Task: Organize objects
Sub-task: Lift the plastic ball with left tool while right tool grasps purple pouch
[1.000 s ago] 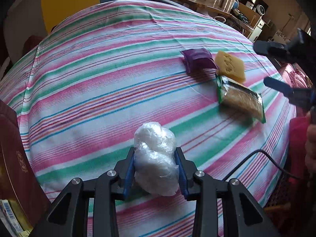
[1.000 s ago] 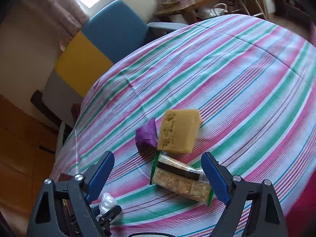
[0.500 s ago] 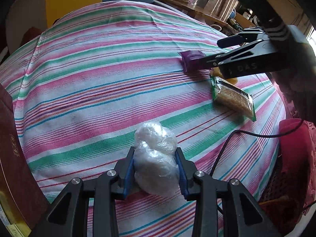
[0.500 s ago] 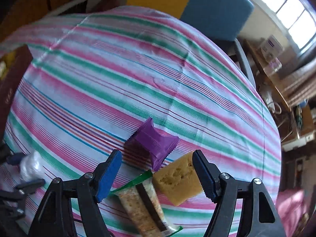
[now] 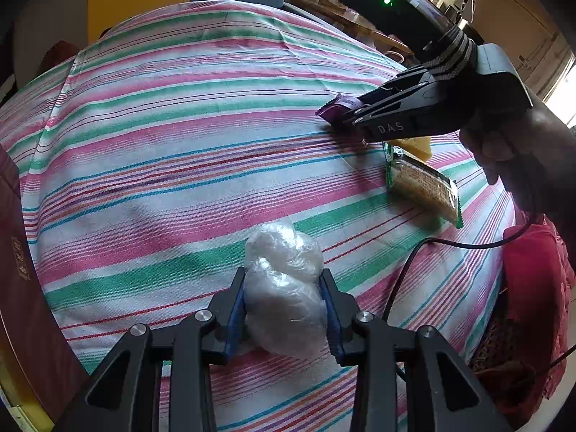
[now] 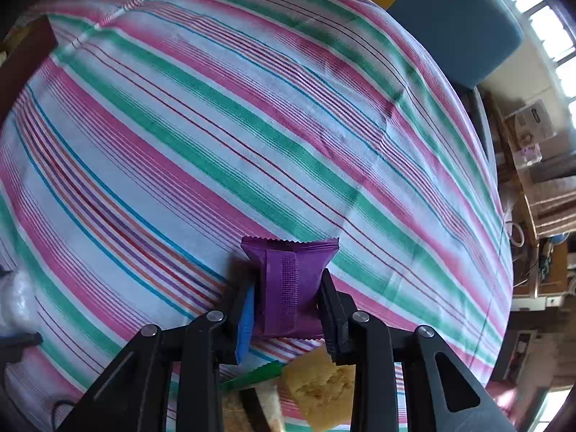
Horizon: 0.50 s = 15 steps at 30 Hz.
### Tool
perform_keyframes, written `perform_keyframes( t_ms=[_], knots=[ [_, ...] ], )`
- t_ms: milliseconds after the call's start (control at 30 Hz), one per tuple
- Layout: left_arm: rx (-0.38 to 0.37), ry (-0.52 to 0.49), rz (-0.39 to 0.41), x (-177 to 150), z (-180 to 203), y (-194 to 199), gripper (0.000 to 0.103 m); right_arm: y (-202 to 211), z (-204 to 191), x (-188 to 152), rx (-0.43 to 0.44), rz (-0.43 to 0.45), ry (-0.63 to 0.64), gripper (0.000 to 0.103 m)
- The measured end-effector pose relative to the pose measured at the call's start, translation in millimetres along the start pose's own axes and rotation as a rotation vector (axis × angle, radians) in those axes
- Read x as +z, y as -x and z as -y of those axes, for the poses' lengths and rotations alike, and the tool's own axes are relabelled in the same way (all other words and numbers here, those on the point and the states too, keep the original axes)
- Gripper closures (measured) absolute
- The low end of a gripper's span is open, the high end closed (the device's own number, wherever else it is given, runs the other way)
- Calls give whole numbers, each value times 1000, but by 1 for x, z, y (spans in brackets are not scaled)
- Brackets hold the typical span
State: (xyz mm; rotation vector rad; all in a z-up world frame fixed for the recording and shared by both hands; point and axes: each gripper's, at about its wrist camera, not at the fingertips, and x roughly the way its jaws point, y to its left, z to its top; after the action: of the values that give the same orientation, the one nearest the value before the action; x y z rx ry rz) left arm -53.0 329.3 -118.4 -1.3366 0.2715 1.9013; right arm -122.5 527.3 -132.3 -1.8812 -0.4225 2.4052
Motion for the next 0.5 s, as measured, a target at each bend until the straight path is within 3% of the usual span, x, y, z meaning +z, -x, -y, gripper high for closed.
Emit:
perform_keyframes(
  t_ms=[200,500],
  knots=[
    [13,-11,0,2,1,3,66,16,-7,-18,143,45,-171,72],
    [40,-51,98,-6,11,49,66,22,-22,-45,150,125,-309,73]
  ],
)
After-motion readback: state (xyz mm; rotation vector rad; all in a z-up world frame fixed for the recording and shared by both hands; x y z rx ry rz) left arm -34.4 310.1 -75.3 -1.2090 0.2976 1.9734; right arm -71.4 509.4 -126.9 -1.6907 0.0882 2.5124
